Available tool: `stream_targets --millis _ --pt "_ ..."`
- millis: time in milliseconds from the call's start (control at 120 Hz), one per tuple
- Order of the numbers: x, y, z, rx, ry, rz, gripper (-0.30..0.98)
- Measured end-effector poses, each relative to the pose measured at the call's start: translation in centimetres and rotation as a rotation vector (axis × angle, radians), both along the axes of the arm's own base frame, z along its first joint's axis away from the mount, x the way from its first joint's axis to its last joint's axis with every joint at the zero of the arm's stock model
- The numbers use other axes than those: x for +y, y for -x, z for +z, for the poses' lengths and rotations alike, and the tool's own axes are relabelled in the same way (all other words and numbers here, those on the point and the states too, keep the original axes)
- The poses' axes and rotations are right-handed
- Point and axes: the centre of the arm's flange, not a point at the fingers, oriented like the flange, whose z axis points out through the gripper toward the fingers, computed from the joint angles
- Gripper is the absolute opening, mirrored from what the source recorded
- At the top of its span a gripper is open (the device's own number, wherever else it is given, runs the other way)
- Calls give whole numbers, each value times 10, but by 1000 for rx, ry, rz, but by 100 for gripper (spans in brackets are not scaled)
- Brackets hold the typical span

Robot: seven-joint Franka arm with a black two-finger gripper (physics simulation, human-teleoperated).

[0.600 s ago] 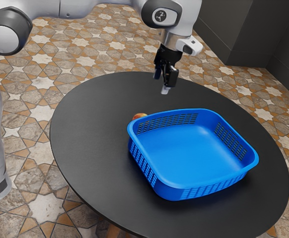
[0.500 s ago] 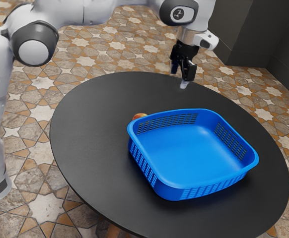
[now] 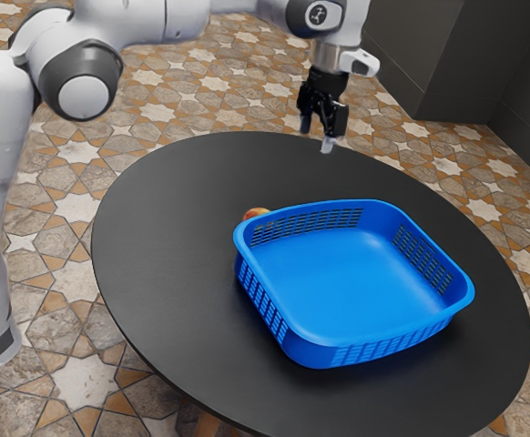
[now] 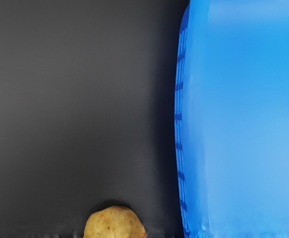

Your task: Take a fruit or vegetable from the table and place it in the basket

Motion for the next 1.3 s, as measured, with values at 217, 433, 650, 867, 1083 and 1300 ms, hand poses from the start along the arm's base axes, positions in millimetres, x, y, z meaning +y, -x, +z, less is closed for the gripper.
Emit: stream_targets --millis 217,433,650,867,1083,1300 --pt "-26 138 20 52 -19 -153 69" --pt "-11 152 -23 57 -101 -267 69" --pt "-8 145 -23 -2 -135 -465 69" --pt "-7 132 -40 16 -166 -650 69" --pt "-7 125 -55 33 -167 -840 69" --pt "-12 104 -96 77 -122 -970 69"
